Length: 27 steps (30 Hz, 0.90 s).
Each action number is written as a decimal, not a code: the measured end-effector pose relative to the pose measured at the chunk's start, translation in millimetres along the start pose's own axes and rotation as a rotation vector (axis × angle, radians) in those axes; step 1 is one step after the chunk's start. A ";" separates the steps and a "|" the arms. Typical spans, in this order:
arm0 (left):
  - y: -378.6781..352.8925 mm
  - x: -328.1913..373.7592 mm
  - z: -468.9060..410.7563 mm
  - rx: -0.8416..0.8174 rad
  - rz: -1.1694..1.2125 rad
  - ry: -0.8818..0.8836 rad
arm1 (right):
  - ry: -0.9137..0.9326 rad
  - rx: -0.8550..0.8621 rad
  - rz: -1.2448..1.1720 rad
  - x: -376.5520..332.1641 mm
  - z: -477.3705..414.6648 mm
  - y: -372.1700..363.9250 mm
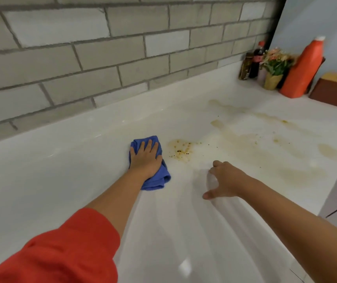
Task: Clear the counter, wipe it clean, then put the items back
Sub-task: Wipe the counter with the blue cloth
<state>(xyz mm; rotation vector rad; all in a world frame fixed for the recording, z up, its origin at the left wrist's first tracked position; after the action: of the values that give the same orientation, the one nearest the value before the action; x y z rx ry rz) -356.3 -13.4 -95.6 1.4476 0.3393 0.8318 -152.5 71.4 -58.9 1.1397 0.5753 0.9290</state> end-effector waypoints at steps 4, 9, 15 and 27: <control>-16.0 46.2 32.7 -0.015 -0.014 -0.132 | -0.003 -0.015 0.013 -4.3 -1.4 6.4; -26.4 62.4 92.7 -0.010 0.030 -0.309 | 0.014 -0.006 0.029 -5.3 3.6 6.6; -5.9 15.9 25.1 0.037 -0.002 -0.038 | 0.043 0.018 -0.009 -2.4 7.3 -2.2; -26.7 88.2 32.0 0.010 0.009 -0.088 | 0.073 0.025 0.000 -0.5 6.6 -1.6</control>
<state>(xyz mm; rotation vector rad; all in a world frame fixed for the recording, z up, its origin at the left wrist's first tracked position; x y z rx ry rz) -266.6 25.0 -92.6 1.4909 0.2716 0.7720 -147.1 67.4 -58.2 1.1314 0.6476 0.9690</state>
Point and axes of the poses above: each hand's wrist, its own z-axis away from the middle knuckle, its own y-axis out of the back of the hand, x = y × z, the point moved 9 cm from there along -z, towards the middle knuckle, and after that the axes turned 10 degrees about z, right-handed, at the moved point
